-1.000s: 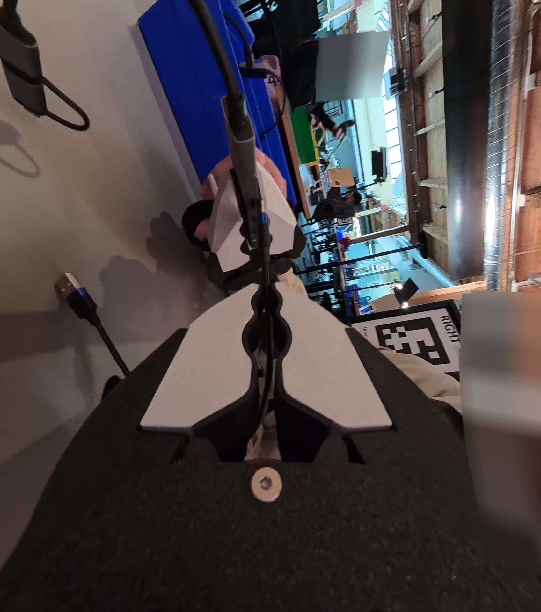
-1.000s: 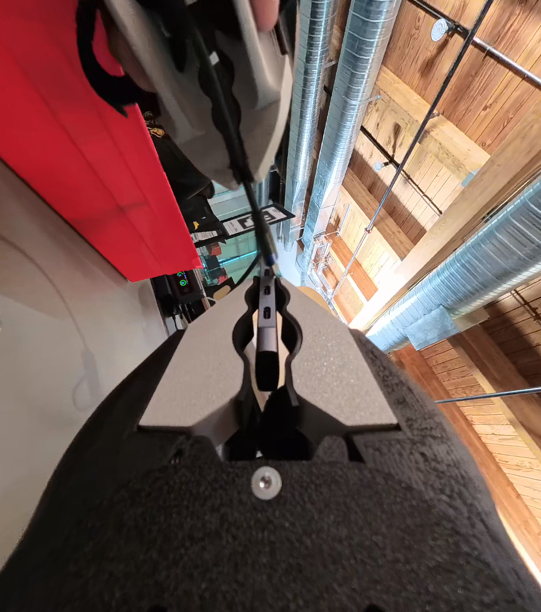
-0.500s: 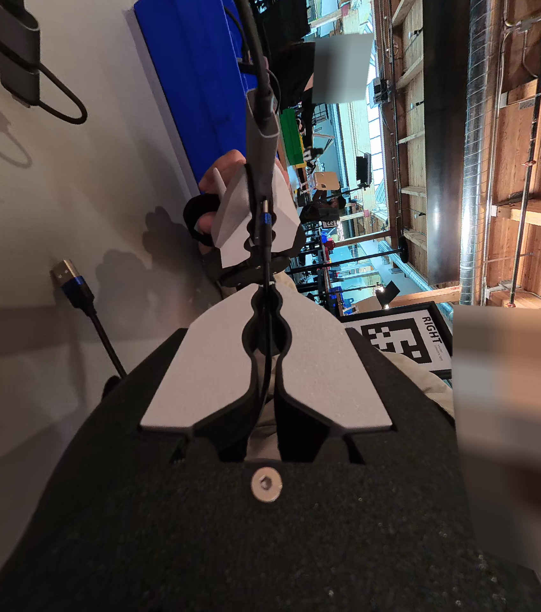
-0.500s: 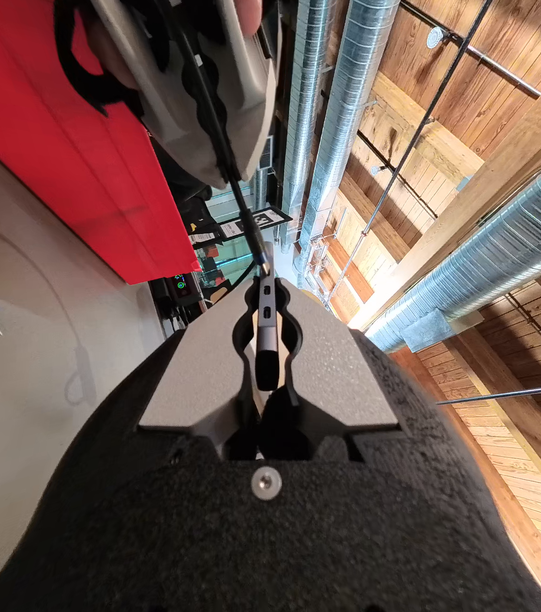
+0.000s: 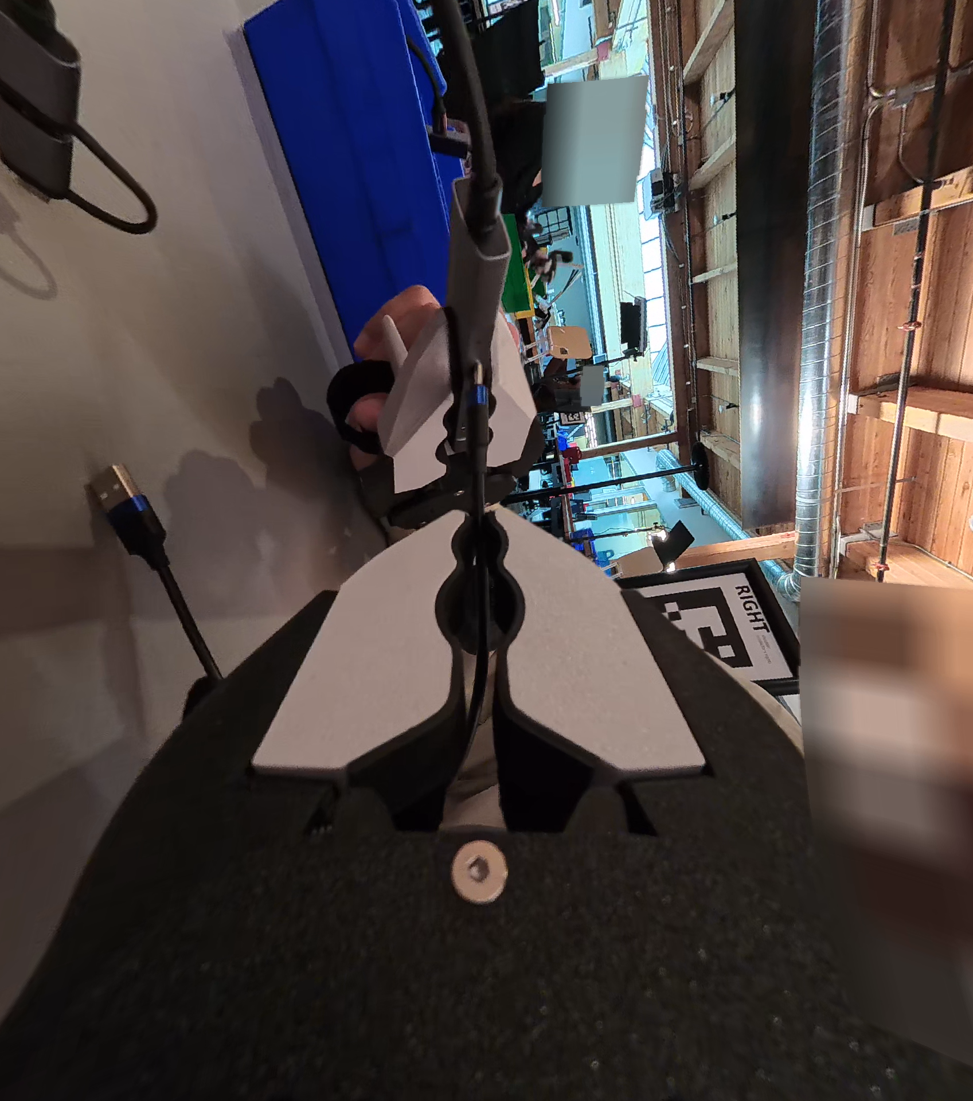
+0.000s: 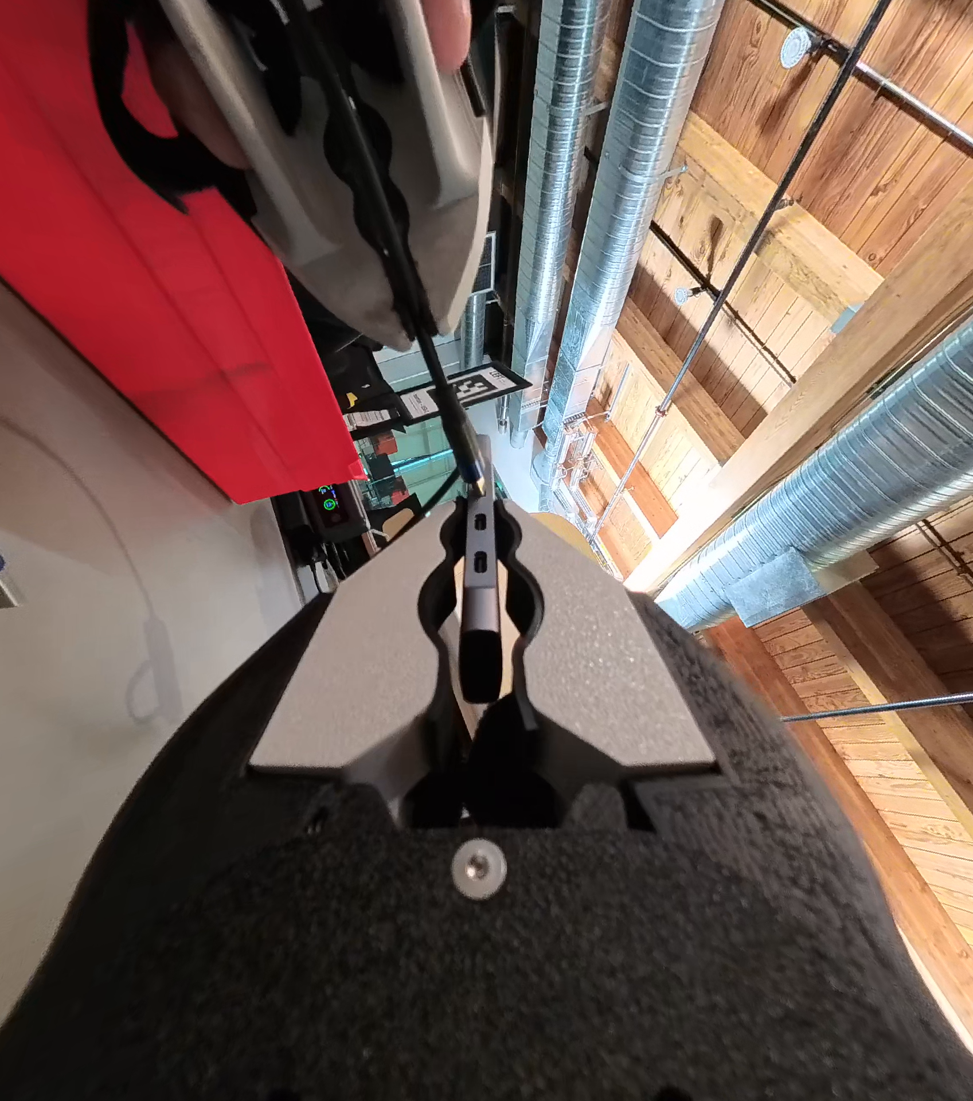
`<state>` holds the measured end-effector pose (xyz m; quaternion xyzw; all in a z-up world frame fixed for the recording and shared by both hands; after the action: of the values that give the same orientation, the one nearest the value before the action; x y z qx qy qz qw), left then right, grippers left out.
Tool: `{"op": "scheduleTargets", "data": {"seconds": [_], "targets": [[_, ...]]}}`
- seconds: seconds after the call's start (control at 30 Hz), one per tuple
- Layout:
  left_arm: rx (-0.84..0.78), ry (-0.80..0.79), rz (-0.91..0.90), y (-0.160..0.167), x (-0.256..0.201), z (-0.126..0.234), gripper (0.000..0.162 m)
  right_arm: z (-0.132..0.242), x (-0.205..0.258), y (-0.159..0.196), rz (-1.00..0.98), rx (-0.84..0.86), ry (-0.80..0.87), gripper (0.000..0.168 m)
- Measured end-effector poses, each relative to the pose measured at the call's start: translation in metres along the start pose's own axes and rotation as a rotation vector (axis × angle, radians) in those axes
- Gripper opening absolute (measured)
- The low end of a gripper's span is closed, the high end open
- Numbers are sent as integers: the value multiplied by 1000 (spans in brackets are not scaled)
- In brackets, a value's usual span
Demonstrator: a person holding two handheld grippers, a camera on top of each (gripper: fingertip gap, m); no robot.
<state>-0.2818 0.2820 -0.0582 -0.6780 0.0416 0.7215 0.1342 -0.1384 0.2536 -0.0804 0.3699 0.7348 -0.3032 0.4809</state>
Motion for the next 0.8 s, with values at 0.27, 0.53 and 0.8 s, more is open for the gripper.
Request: {"op": "scheduleTargets", "data": {"seconds": [0.27, 0.53, 0.8], "targets": [[-89, -342, -377, -3, -2, 0, 5, -2, -2, -2, -55, 21, -42, 8], [6, -450, -542, 11, 2, -24, 3, -2, 3, -13, 49, 3, -55, 8], [-14, -551, -588, 8, -2, 0, 3, -2, 4, -7, -75, 8, -84, 8]]}}
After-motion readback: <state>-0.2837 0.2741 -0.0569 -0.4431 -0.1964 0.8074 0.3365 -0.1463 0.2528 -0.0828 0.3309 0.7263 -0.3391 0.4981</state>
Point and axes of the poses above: each gripper's, where its closed fingertips meet, z back along the fingers, y out of its underside, x = y × z across the jaws, the point moved 8 cm from there along z, back along the fingers, and after that the axes turned 7 degrees about z, right-handed, at the moved point
